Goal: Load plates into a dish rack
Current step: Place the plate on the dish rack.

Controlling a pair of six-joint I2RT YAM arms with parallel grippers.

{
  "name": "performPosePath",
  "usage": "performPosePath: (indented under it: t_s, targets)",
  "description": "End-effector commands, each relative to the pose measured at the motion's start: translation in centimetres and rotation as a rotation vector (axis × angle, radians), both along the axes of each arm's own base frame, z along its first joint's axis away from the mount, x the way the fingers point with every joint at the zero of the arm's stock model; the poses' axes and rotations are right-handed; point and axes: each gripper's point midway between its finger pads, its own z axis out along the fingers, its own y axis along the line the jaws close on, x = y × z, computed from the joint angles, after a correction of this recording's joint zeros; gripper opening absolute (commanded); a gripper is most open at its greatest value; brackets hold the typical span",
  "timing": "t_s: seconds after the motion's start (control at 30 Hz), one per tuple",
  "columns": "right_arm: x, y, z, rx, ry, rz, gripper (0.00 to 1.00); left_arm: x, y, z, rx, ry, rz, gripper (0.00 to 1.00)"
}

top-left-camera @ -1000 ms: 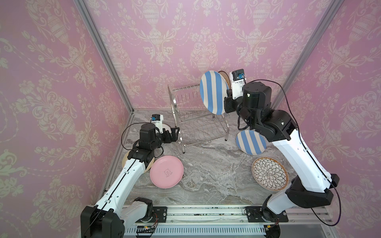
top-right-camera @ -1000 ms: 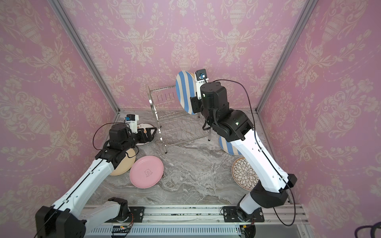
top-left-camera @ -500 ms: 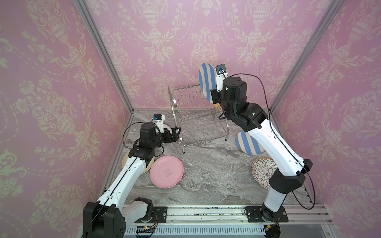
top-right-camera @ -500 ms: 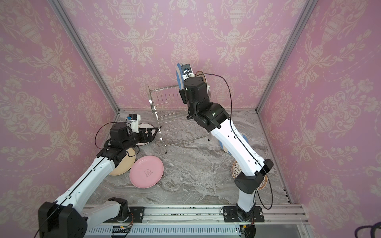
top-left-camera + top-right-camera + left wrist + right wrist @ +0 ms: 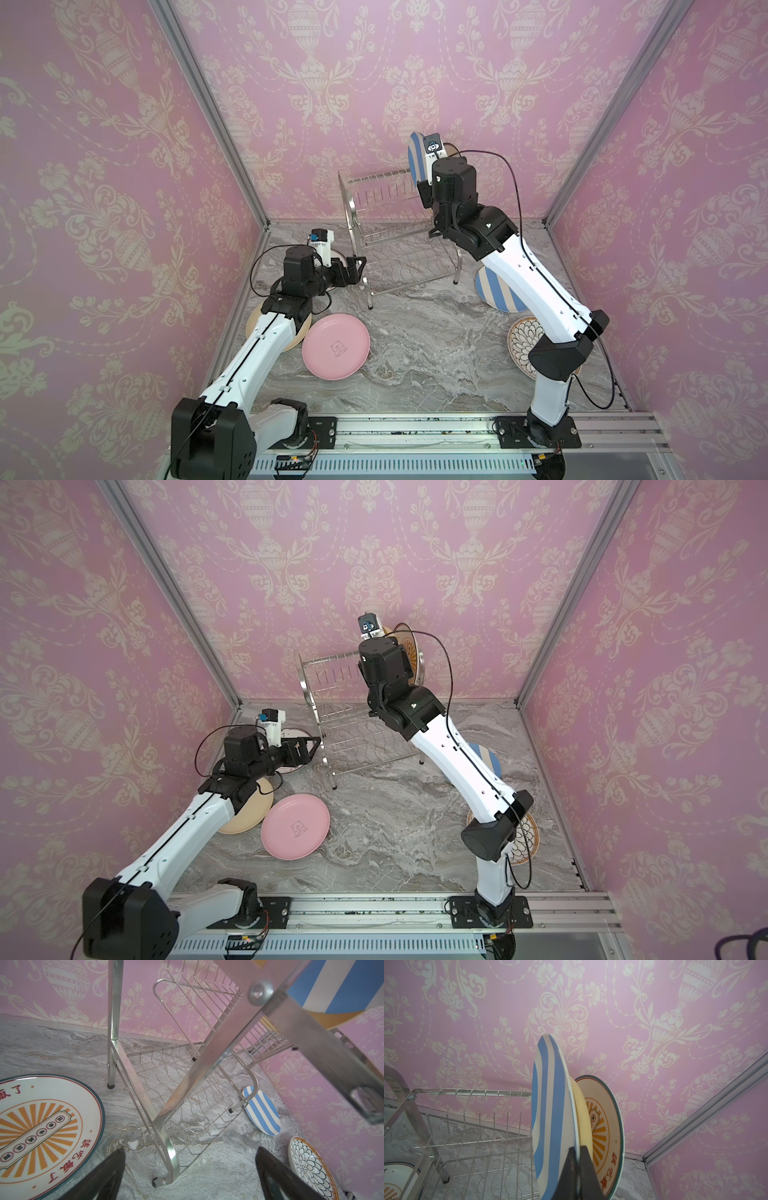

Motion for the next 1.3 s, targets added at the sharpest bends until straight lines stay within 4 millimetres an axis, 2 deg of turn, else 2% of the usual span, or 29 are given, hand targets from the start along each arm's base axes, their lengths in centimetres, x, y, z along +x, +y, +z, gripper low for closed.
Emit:
performPosePath:
  t_s: [0.0,0.4,0.9,1.27]
  targets:
    - [0.2,-0.9,1.9,0.025,-0.061,-0.049,0.00,0.4,-0.2,0.7,0.000,-0.028,-0.031,0.99]
    - [1.4,-0.3,-0.2,0.004,-0.022,-0.063,0.00,0.4,0.0,0.4,-0.006,-0.025,-0.036,0.99]
    - [2.7,-0.8,-2.9,0.010,0.030,-0.085,0.00,0.6,0.4,0.2,-0.011,-0.020,-0.030,0.99]
    - [3.1,-0.1,-3.4,0.058,0.045,-0.039,0.00,0.7,0.4,-0.3,-0.022,-0.003,-0.032,0.99]
